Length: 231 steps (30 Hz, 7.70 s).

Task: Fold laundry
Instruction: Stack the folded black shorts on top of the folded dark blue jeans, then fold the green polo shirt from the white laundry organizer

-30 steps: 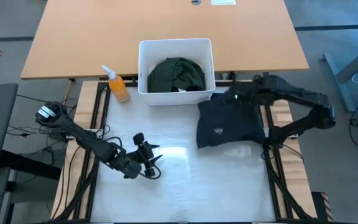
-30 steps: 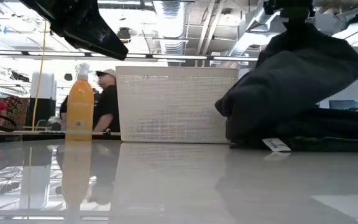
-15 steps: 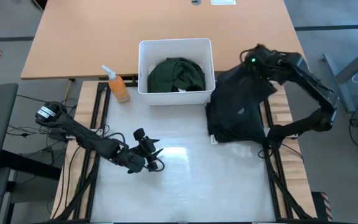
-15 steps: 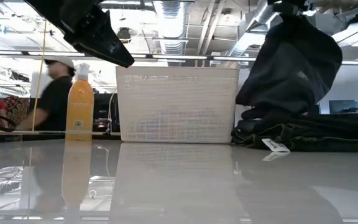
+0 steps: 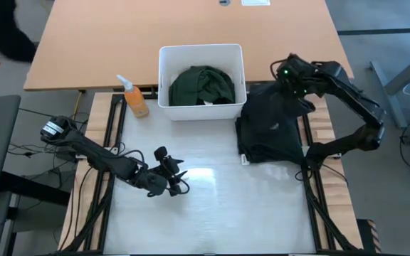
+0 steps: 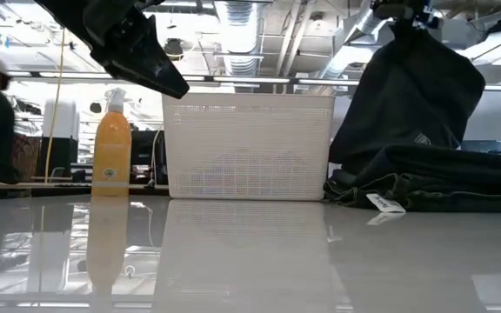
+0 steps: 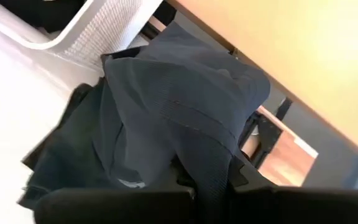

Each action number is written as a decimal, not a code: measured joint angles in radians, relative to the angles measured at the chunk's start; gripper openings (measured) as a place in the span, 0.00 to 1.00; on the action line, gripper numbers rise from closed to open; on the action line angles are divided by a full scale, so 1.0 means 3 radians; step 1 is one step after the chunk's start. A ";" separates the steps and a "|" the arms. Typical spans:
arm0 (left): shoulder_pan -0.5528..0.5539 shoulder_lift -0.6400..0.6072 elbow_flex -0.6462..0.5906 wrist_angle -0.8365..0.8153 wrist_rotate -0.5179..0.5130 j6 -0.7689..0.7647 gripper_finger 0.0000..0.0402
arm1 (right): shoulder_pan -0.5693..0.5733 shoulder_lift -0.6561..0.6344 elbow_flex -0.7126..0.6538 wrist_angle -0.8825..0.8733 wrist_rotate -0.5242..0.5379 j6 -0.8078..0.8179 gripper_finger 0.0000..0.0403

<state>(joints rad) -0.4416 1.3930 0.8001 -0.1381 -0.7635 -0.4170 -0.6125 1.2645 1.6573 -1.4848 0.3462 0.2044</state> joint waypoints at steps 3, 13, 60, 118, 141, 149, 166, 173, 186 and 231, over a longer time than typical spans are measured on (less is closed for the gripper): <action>-0.0002 0.0000 -0.0116 0.0066 0.0009 -0.0062 0.46 | 0.0071 -0.0005 0.0002 0.0052 -0.0161 0.0074 0.08; -0.0002 0.0000 -0.0740 0.0800 0.0083 -0.0339 0.46 | 0.0513 0.0000 0.0580 0.0181 -0.0483 0.0388 0.08; -0.0057 0.0001 -0.0787 0.0903 0.0324 -0.0557 0.46 | -0.0281 0.0003 -0.0974 -0.0289 0.0522 0.0375 0.52; -0.0194 0.0003 -0.0788 0.0879 0.0248 -0.0710 0.46 | 0.1261 -0.0377 -0.2249 -0.0091 0.0438 0.1887 0.05; -0.0340 0.0003 -0.0788 0.0878 0.0285 -0.0757 0.46 | 0.0984 -0.0288 -0.2621 -0.0253 0.0118 0.1429 0.05; -0.0340 0.0003 -0.0788 0.0880 0.0280 -0.0923 0.46 | 0.1249 -0.0293 -0.1822 -0.0024 0.0639 0.1469 0.05; -0.0233 0.0003 -0.0788 0.0869 0.0170 -0.0795 0.46 | 0.0996 0.0446 -0.1272 0.4196 0.0016 -0.0351 0.08; -0.0229 0.0003 -0.0788 0.0867 0.0248 -0.0637 0.46 | 0.0587 0.1444 -0.0793 0.4475 -0.0322 -0.0672 0.25; -0.0081 0.0003 -0.0788 0.0830 0.0253 -0.0388 0.46 | 0.0309 0.3032 0.1049 0.2814 -0.0765 -0.0734 0.71; 0.0023 0.0003 -0.0990 0.1089 0.0379 -0.0095 0.46 | 0.1533 0.0904 0.2253 0.2722 -0.1367 -0.0893 0.06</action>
<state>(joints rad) -0.4347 1.3937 0.5030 0.1886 -0.6500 -0.4454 -0.1526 1.5358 2.3331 -0.6681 -0.0639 -0.0635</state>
